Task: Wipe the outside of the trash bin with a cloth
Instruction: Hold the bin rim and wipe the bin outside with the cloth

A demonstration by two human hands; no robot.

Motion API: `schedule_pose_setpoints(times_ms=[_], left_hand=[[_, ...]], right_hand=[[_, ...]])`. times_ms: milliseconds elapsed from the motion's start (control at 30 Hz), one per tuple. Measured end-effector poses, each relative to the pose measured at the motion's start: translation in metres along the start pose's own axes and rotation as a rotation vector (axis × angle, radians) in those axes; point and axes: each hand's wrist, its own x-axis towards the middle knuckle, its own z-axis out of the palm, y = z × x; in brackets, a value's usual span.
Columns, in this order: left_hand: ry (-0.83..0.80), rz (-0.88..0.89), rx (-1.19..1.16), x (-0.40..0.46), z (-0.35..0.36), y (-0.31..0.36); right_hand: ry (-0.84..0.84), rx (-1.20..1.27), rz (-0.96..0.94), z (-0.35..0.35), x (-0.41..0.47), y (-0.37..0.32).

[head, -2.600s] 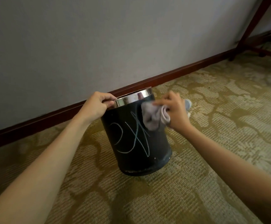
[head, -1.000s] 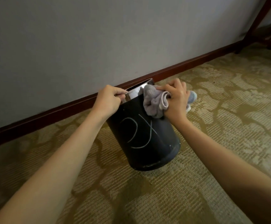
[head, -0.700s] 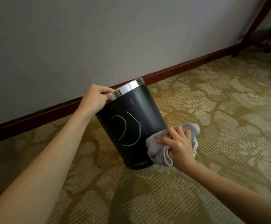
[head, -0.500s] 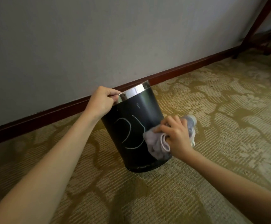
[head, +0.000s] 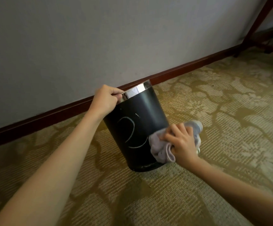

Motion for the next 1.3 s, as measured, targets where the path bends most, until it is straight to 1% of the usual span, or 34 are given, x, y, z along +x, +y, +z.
schedule_pose_setpoints(times_ms=[100, 167, 333, 400, 433, 533, 667, 733, 833, 900, 1000, 1100, 1200, 1300], left_hand=[[-0.014, 0.012, 0.007, 0.000, 0.002, 0.002], [-0.003, 0.049, 0.041, -0.004, 0.009, 0.011], [0.019, 0.133, 0.129, -0.012, 0.026, 0.040], [0.044, 0.143, 0.152, -0.012, 0.031, 0.046], [0.059, 0.136, 0.162, -0.012, 0.032, 0.048], [0.077, 0.105, 0.179, -0.009, 0.032, 0.050], [0.083, 0.082, 0.200, -0.007, 0.028, 0.050], [0.077, 0.086, 0.190, -0.007, 0.029, 0.051], [0.077, 0.111, 0.201, -0.009, 0.037, 0.054], [0.076, 0.119, 0.187, -0.011, 0.042, 0.057], [0.073, 0.110, 0.126, -0.011, 0.048, 0.058], [0.101, 0.140, 0.133, -0.011, 0.051, 0.057], [0.106, 0.130, 0.152, -0.007, 0.047, 0.054], [0.074, 0.100, 0.141, -0.001, 0.040, 0.050]], right_hand=[[-0.085, -0.008, -0.008, -0.001, -0.021, 0.004], [-0.059, -0.014, 0.001, -0.006, -0.004, 0.008], [0.197, 0.016, 0.152, -0.022, 0.075, 0.010], [0.261, 0.014, 0.197, -0.025, 0.086, 0.011], [0.267, 0.006, 0.213, -0.024, 0.084, 0.011], [0.193, -0.035, 0.185, -0.018, 0.057, 0.011], [-0.070, -0.113, 0.006, -0.010, -0.003, 0.015], [-0.132, -0.120, -0.011, -0.009, -0.023, 0.015], [-0.115, -0.110, 0.015, -0.016, -0.010, 0.017], [-0.049, -0.088, 0.031, -0.023, 0.015, 0.017], [0.088, -0.031, 0.114, -0.033, 0.058, 0.016], [0.164, -0.054, 0.162, -0.032, 0.077, 0.013], [0.157, -0.078, 0.148, -0.024, 0.063, 0.008], [0.059, -0.148, 0.036, -0.018, 0.035, 0.009]])
